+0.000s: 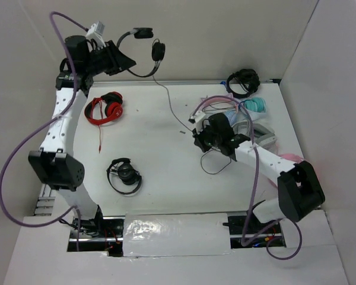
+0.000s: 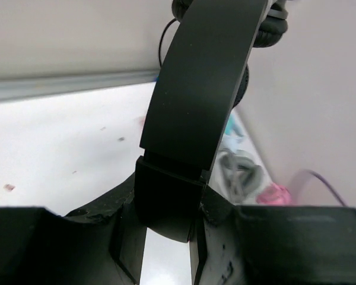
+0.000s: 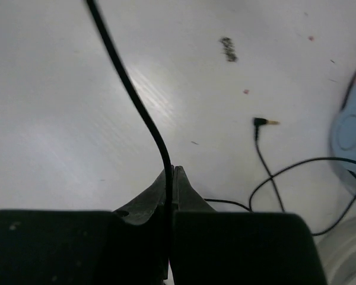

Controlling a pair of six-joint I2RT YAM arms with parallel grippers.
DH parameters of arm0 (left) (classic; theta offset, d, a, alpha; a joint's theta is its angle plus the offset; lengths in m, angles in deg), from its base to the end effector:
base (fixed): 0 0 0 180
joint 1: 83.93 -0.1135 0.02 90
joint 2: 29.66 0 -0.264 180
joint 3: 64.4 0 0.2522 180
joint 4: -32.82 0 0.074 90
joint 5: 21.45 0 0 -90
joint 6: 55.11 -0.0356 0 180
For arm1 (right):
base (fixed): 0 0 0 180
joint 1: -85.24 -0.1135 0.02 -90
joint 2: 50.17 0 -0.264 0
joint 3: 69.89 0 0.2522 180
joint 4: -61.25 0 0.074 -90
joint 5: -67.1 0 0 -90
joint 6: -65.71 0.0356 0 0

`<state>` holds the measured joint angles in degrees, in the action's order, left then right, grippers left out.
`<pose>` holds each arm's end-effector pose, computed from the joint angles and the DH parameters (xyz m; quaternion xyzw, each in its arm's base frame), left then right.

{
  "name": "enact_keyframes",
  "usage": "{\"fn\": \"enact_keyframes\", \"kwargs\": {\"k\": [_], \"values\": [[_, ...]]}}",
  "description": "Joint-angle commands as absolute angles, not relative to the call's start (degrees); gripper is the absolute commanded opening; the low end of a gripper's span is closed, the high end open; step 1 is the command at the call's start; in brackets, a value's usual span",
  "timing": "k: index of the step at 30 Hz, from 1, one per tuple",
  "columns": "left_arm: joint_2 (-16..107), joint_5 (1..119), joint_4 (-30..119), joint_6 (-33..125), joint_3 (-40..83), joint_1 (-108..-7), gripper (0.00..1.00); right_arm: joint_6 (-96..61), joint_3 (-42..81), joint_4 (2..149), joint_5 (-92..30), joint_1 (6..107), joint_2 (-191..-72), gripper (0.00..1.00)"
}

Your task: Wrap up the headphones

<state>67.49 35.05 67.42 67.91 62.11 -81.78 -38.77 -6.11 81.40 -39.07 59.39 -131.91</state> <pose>0.3749 -0.0337 0.4896 -0.0010 0.7335 -0.3979 0.5510 0.2721 0.1428 0.2302 -0.3647 0.8145 0.1688 0.4185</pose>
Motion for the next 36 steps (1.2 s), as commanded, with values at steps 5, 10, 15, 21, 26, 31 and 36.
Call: {"fn": "enact_keyframes", "kwargs": {"k": [5,10,15,21,26,31,36], "values": [[71.4,38.4,58.5,65.8,51.1,-81.7,0.00,-34.0,-0.7,89.8,-14.5,45.1,-125.9,0.00],[70.9,40.9,56.9,56.5,44.5,-77.9,0.00,-40.1,6.4,91.0,-9.4,41.9,-117.9,0.00],[69.8,33.8,56.7,50.5,39.5,-73.5,0.00,-47.7,11.8,92.3,-9.0,40.2,-113.0,0.00],[61.5,25.0,52.4,42.2,26.6,-66.2,0.00,-55.2,15.8,93.0,-9.5,42.5,-113.3,0.00],[54.4,22.2,51.4,36.1,17.2,-61.9,0.00,-56.5,19.9,92.7,-8.6,46.0,-116.3,0.00],[45.8,14.8,50.7,27.8,7.8,-59.2,0.00,-56.8,21.7,90.4,-10.8,52.4,-119.0,0.00],[39.3,7.3,52.2,22.3,3.2,-56.4,0.00,-56.5,23.6,89.5,-18.7,57.4,-121.4,0.00]]}}
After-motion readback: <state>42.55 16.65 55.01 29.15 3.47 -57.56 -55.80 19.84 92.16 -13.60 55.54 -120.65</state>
